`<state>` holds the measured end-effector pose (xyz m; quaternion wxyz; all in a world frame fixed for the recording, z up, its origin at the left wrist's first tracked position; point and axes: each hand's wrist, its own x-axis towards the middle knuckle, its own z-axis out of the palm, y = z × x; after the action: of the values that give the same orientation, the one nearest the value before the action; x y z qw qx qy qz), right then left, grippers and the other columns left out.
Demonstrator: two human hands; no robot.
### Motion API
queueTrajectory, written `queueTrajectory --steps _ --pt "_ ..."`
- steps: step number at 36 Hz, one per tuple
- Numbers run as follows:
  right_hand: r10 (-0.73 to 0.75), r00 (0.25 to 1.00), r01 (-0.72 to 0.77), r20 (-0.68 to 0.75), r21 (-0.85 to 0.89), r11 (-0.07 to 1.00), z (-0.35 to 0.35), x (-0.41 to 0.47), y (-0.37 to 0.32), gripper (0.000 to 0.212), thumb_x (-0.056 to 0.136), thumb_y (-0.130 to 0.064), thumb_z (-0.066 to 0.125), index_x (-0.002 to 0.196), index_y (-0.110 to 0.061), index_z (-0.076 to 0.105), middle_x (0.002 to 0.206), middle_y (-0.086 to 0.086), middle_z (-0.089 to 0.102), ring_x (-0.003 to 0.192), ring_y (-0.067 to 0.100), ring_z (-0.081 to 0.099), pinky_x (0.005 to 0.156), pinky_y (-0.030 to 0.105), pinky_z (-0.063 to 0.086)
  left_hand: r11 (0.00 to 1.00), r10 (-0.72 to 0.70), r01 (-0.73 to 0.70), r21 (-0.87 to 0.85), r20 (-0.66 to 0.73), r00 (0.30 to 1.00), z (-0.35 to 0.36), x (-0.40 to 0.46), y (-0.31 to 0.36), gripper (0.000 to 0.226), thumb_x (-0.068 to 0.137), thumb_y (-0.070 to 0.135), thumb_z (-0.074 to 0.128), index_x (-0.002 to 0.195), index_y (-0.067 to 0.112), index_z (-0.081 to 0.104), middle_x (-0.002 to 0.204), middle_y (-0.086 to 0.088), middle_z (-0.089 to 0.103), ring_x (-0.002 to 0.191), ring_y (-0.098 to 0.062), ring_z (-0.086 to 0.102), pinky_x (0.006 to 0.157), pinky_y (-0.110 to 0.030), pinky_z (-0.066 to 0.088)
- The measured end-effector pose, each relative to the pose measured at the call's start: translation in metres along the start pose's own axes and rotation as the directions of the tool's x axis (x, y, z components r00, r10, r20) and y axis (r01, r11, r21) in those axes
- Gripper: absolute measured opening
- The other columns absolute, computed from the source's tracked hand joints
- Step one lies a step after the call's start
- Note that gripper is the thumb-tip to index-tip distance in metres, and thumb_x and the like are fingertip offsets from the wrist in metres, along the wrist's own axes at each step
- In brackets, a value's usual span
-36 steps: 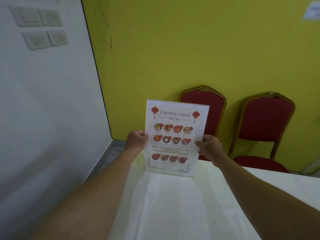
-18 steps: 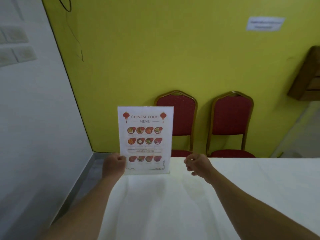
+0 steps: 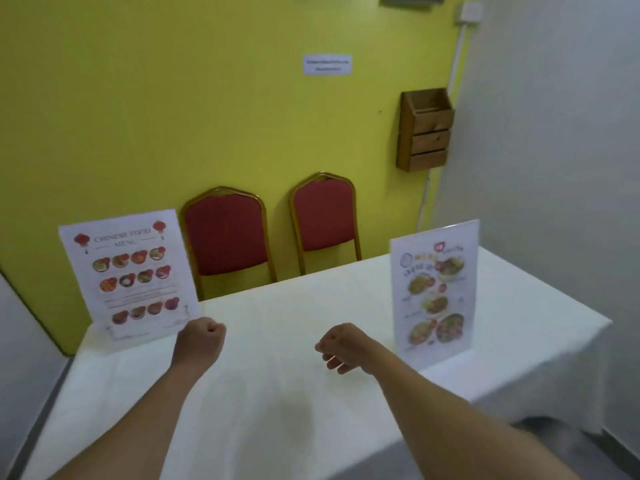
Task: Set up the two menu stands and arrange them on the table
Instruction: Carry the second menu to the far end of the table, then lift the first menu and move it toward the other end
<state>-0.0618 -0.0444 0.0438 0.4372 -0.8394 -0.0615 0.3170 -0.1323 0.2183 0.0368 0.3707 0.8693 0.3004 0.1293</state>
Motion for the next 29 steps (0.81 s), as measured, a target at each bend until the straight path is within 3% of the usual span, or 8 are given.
queueTrajectory --steps 4,8,16,20,24,29 --pt "0.01 0.998 -0.007 -0.063 0.052 0.999 -0.04 -0.037 0.051 0.015 0.086 -0.025 0.063 0.093 -0.012 0.06 0.078 0.003 0.061 0.062 0.016 0.059 0.056 0.025 0.048 1.0 0.021 -0.019 -0.023 0.075 0.997 0.034 -0.045 0.035 0.029 0.079 0.016 0.052 0.051 0.008 0.051 0.066 -0.024 0.067 0.07 -0.039 0.068 0.065 -0.048 0.056" --pt "0.04 0.994 -0.032 -0.102 0.081 0.996 -0.08 -0.072 0.094 0.014 0.086 -0.025 0.063 0.091 -0.013 0.058 0.078 0.003 0.059 0.061 0.016 0.057 0.052 0.024 0.046 0.996 0.072 -0.063 -0.063 0.147 0.987 0.065 -0.085 0.077 0.03 0.081 0.015 0.052 0.063 -0.007 0.06 0.067 -0.022 0.069 0.072 -0.04 0.068 0.064 -0.048 0.056" --pt "0.103 0.972 -0.065 -0.21 0.181 0.981 -0.157 -0.117 0.15 0.013 0.084 -0.021 0.064 0.086 -0.012 0.055 0.078 0.008 0.055 0.065 0.022 0.05 0.051 0.024 0.037 0.981 0.17 -0.141 -0.131 0.242 0.955 0.12 -0.125 0.14 0.026 0.081 0.015 0.05 0.056 0.006 0.054 0.07 -0.02 0.07 0.076 -0.041 0.068 0.057 -0.037 0.048" --pt "0.09 0.94 -0.015 -0.329 0.226 0.974 -0.192 -0.117 0.16 0.012 0.084 -0.02 0.065 0.083 -0.01 0.059 0.077 0.009 0.058 0.066 0.023 0.054 0.055 0.027 0.042 0.971 0.216 -0.176 -0.163 0.275 0.937 0.144 -0.12 0.157 0.026 0.076 0.017 0.051 0.07 -0.006 0.062 0.076 -0.023 0.069 0.077 -0.041 0.067 0.066 -0.047 0.056" --pt "0.075 0.904 0.039 -0.421 0.257 0.966 -0.22 -0.106 0.159 0.01 0.084 -0.017 0.065 0.083 -0.008 0.062 0.078 0.009 0.059 0.07 0.023 0.055 0.06 0.031 0.045 0.963 0.23 -0.168 -0.212 0.313 0.922 0.159 -0.115 0.173 0.023 0.072 0.019 0.057 0.078 -0.001 0.067 0.084 -0.021 0.071 0.084 -0.039 0.067 0.075 -0.048 0.055" --pt "0.076 0.861 0.072 -0.503 0.268 0.961 -0.247 -0.082 0.153 0.023 0.085 -0.02 0.065 0.103 -0.005 0.063 0.092 0.013 0.062 0.08 0.024 0.057 0.065 0.033 0.049 0.958 0.224 -0.133 -0.256 0.37 0.902 0.171 -0.105 0.184 0.053 0.064 0.026 0.055 0.109 0.002 0.067 0.109 -0.019 0.071 0.104 -0.034 0.065 0.093 -0.046 0.053"
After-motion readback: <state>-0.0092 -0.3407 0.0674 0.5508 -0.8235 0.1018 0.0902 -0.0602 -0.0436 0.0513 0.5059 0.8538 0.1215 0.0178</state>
